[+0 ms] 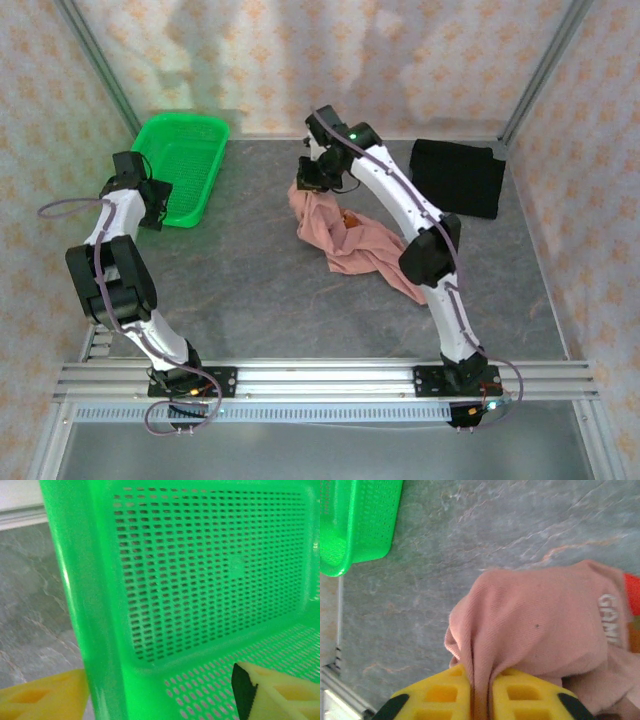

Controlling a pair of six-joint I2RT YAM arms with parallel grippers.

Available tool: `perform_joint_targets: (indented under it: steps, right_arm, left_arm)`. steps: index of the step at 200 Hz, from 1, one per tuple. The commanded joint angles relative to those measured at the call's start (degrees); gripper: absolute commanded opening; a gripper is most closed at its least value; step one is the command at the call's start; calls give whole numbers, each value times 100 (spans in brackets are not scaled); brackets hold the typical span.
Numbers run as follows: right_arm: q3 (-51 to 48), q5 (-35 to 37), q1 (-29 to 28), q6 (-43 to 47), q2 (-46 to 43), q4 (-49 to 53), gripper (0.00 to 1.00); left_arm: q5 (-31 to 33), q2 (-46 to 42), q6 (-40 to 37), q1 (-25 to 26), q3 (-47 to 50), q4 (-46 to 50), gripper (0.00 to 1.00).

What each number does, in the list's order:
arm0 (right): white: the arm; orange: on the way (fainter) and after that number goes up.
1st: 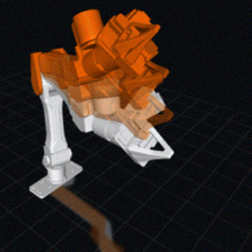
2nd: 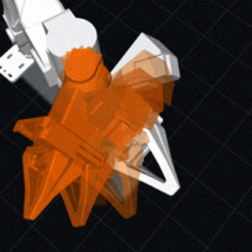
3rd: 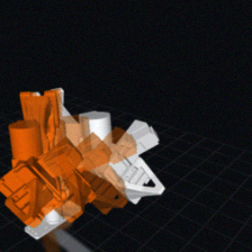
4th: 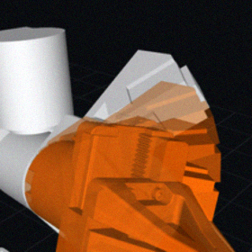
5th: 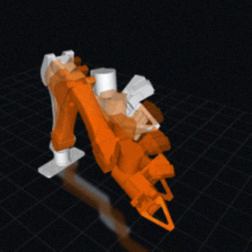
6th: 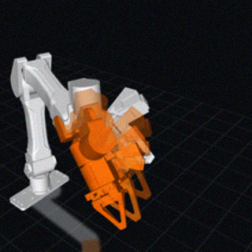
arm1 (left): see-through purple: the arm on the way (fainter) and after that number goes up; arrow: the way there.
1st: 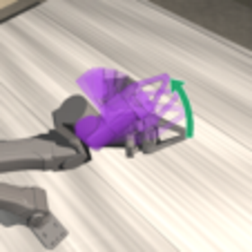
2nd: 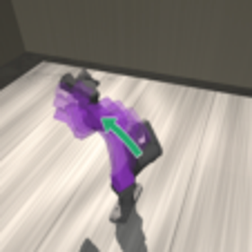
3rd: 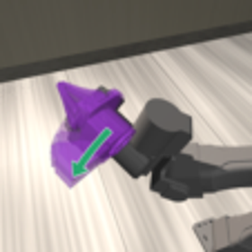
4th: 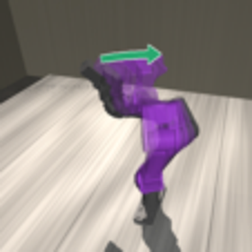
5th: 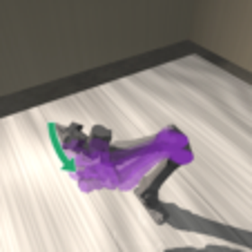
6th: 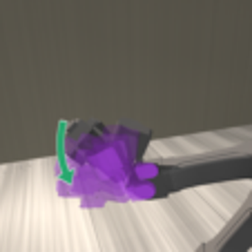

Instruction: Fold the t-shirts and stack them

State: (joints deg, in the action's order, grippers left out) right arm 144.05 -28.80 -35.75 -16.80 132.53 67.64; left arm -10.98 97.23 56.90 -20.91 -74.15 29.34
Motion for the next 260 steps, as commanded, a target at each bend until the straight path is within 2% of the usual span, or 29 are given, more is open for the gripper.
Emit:
perform_joint_targets:
  steps: [1,22,33,53,80,106,128,146,158,179,197,229,260]
  right_arm:
    - [446,-573,-209,-47,155,213,28]
    - [475,-1201,-249,-189,101,32,51]
    - [484,-1269,-241,-82,-22,90,59]
    - [334,-812,-104,172,-400,450,65]
    - [-247,349,261,587,-1075,1154,71]
    - [-1673,1234,564,819,-2070,1030,77]
    - [-3276,1140,856,739,-3113,215,84]
    - [-4508,1051,1004,564,-3926,-659,91]
    - [-5097,959,1092,446,-4356,-1078,92]
    - [-5693,902,1185,337,-4730,-1419,94]
    - [-5908,923,1204,337,-4831,-1490,94]
    - [-6231,959,1204,247,-5052,-1741,96]
    - [-6616,954,1210,74,-5331,-2061,97]
  left_arm:
    - [-278,-415,-305,189,-45,233,79]
    - [-371,-631,-489,385,-156,481,81]
    - [-486,-750,-575,527,-219,562,81]
    - [-538,-897,-847,996,-502,874,81]
    - [-382,-1064,-1097,1954,-683,1336,81]
    - [-562,-1259,-1102,2780,-246,1502,81]
    - [-718,-1536,-985,3081,507,1498,80]
    - [-772,-1729,-1018,3116,944,1483,78]
    - [-894,-1700,-1167,3138,1027,1501,75]
    - [-865,-1348,-1704,3464,792,1818,70]
    - [-809,-984,-2084,3825,582,2112,65]
    - [-498,-486,-2837,4461,227,2453,64]
    - [-207,-152,-3088,4689,111,2474,60]
